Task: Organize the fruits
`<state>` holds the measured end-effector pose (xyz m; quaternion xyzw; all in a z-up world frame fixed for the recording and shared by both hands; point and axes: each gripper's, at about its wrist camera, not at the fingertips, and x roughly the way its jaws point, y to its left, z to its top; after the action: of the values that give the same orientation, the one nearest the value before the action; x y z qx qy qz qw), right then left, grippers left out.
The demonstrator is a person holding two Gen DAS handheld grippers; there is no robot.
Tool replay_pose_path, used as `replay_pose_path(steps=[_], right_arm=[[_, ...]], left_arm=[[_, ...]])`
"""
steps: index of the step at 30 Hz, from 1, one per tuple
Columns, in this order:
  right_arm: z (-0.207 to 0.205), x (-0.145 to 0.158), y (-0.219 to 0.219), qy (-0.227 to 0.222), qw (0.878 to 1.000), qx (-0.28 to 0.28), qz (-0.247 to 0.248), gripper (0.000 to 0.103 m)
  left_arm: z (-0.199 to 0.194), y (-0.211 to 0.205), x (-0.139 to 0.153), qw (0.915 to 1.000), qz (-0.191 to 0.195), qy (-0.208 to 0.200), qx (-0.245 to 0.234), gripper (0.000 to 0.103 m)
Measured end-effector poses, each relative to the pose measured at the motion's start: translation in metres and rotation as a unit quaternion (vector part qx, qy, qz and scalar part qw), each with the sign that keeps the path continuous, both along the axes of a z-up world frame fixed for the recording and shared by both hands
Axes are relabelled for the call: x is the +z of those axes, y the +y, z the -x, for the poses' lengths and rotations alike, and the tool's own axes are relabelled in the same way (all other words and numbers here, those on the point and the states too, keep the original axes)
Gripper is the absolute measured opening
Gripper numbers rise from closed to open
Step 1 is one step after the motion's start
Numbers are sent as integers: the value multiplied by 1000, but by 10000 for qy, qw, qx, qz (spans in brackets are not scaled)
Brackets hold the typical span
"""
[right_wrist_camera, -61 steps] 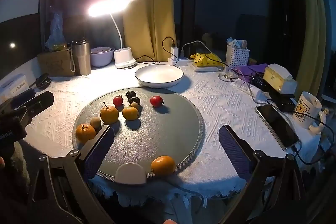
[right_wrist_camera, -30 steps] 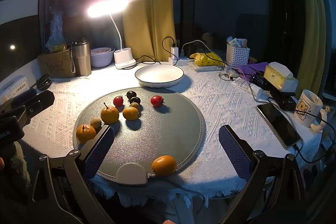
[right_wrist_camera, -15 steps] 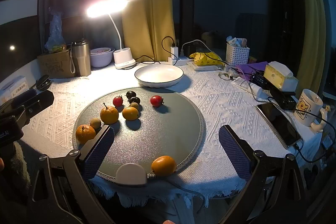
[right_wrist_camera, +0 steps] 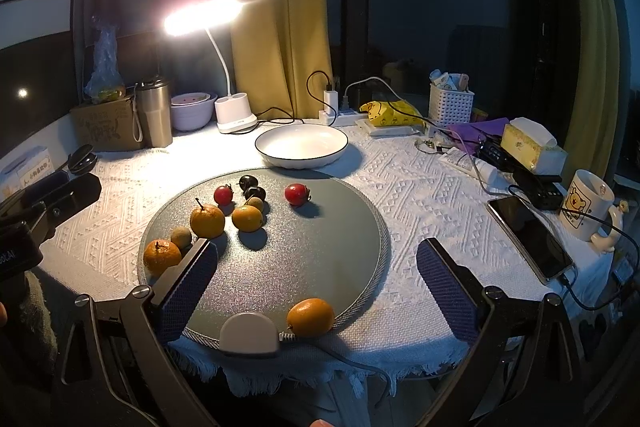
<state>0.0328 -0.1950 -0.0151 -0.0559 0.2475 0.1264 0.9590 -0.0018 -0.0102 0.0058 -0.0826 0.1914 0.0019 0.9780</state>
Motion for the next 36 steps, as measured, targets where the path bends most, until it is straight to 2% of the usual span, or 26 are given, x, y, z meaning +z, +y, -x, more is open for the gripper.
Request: replay_pose_path(steps=[14, 25, 28, 31, 32, 33, 34, 36], right_arm=[[-4, -2, -2, 75, 10000, -13, -15, 102], [-23, -37, -2, 632, 9980, -18, -32, 100], [-29, -49, -1, 818, 9966, 9, -10, 96], [-34, -59, 1, 988, 9951, 63, -6, 89], [-35, -62, 2, 1058, 9943, 86, -11, 83], [-37, -64, 1, 1117, 9937, 110, -15, 79], [-38, -67, 2, 1182, 9929, 134, -18, 78], [-41, -72, 2, 1310, 9912, 168, -29, 73]], left_arm=[[-6, 1, -7, 9999, 24, 121, -16, 102], [-35, 0, -47, 9961, -71, 867, -137, 102], [-43, -3, -58, 9942, -127, 1051, -210, 102], [-55, -5, -70, 9906, -150, 1326, -295, 102], [-57, -5, -74, 9894, -139, 1407, -336, 101], [-61, -3, -78, 9879, -78, 1493, -408, 97], [-63, -3, -81, 9863, -34, 1584, -462, 90], [-69, -4, -88, 9834, -35, 1741, -517, 85]])
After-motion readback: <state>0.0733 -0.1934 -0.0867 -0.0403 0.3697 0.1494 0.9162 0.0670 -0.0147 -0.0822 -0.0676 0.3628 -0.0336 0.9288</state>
